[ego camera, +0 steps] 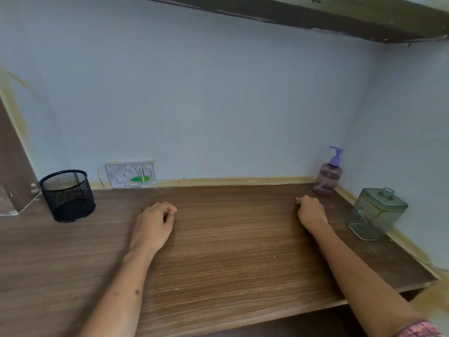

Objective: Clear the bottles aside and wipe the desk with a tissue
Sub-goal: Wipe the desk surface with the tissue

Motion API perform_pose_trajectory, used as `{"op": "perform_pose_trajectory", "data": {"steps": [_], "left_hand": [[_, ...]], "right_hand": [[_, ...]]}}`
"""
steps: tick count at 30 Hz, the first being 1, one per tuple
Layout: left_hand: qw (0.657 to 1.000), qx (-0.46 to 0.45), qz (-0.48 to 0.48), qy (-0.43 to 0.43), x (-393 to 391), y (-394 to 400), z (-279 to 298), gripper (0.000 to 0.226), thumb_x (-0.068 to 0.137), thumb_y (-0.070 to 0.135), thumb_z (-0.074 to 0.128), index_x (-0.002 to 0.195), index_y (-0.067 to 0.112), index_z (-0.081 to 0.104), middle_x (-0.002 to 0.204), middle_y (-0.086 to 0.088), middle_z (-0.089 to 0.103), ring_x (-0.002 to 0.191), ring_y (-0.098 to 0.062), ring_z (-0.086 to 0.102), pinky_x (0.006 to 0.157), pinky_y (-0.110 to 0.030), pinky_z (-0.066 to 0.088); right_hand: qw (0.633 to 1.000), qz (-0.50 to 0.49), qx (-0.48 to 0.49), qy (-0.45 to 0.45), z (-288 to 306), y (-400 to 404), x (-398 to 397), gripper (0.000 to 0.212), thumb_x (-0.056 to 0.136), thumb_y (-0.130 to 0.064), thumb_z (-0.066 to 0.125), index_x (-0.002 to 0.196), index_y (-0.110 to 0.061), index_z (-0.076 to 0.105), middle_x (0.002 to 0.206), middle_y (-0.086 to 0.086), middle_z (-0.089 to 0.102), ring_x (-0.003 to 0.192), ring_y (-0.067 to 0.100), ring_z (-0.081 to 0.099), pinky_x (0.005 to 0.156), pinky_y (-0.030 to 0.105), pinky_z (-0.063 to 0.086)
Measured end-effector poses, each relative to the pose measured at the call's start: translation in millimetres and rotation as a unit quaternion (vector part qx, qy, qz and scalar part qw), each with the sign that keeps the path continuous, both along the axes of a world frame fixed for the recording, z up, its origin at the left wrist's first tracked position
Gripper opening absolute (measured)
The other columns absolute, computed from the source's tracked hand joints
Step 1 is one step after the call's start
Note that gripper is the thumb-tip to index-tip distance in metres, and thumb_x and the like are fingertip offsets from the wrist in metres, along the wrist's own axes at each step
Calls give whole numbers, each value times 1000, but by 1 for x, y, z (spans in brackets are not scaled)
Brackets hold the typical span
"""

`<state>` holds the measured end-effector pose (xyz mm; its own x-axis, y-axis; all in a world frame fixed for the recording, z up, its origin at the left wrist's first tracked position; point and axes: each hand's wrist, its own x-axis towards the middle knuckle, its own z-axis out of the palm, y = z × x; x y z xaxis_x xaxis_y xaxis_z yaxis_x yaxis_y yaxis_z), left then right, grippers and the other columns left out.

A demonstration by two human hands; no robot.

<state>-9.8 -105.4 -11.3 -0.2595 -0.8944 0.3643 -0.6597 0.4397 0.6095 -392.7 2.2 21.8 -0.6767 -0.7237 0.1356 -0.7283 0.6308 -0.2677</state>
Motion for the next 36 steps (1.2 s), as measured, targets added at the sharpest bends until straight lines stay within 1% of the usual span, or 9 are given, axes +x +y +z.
{"op": "perform_pose_trajectory", "data": {"steps": [2, 6, 12, 17, 20, 23, 26, 29, 36], "left_hand": [[1000, 0, -1, 4, -1, 0, 0, 18, 91, 15, 54, 97, 23, 68, 97, 5, 66, 93, -18, 61, 86, -39, 50], [1000, 0, 0, 9, -2, 0, 1, 18, 91, 14, 54, 97, 23, 68, 98, 5, 66, 93, -18, 61, 87, -39, 50], [1000, 5, 1, 11, -1, 1, 1, 18, 92, 14, 53, 99, 22, 68, 99, 5, 66, 94, -17, 61, 87, -39, 50], [1000, 6, 3, 9, -1, 2, 2, 18, 93, 16, 53, 100, 23, 68, 100, 7, 65, 95, -15, 60, 87, -36, 50], [1000, 12, 2, 12, 0, 2, 2, 18, 92, 16, 54, 99, 24, 68, 98, 8, 64, 95, -15, 59, 87, -38, 50], [1000, 15, 1, 10, 0, 1, 2, 18, 92, 17, 54, 99, 27, 67, 97, 8, 63, 95, -15, 59, 86, -38, 51], [1000, 14, 1, 3, 0, 1, 3, 18, 92, 18, 53, 101, 26, 67, 99, 9, 63, 95, -14, 59, 87, -37, 50], [1000, 8, 2, 4, 0, 1, 2, 18, 93, 18, 53, 101, 25, 67, 99, 9, 63, 95, -14, 59, 88, -36, 50], [1000, 4, 0, 10, -1, 0, 1, 17, 93, 16, 54, 100, 25, 68, 98, 11, 62, 94, -13, 59, 85, -33, 49]], "right_hand": [[1000, -1, -6, -2, 1, -8, 5, 27, 93, -3, 45, 115, -3, 60, 116, 23, 62, 107, 39, 59, 91, 41, 48], [999, 18, -9, -28, 4, -28, 22, 32, 94, -3, 43, 122, -4, 58, 121, 24, 58, 111, 39, 57, 94, 41, 46], [988, 150, 1, -25, 5, -71, 78, 44, 91, 1, 38, 130, -9, 57, 133, 21, 55, 123, 35, 51, 102, 36, 40], [946, 324, 27, 3, 1, -97, 149, 55, 89, 3, 37, 138, -17, 50, 141, 13, 51, 131, 30, 46, 110, 35, 35], [910, 411, 41, 36, -6, -102, 184, 56, 89, 6, 38, 141, -14, 44, 144, 11, 48, 131, 28, 46, 111, 38, 36], [884, 458, 46, 76, -7, -103, 196, 58, 89, 8, 40, 145, -9, 38, 150, 10, 40, 136, 26, 41, 113, 36, 31], [887, 454, 47, 77, -6, -103, 179, 61, 90, 10, 39, 145, -14, 38, 151, 4, 38, 138, 19, 38, 115, 31, 27], [905, 416, 40, 75, -5, -101, 150, 61, 89, 9, 38, 145, -15, 40, 149, 4, 42, 137, 20, 40, 115, 32, 29], [978, 204, 29, 31, -1, -73, 69, 53, 93, 2, 35, 142, -17, 45, 139, 19, 50, 126, 34, 48, 106, 36, 37]]}}
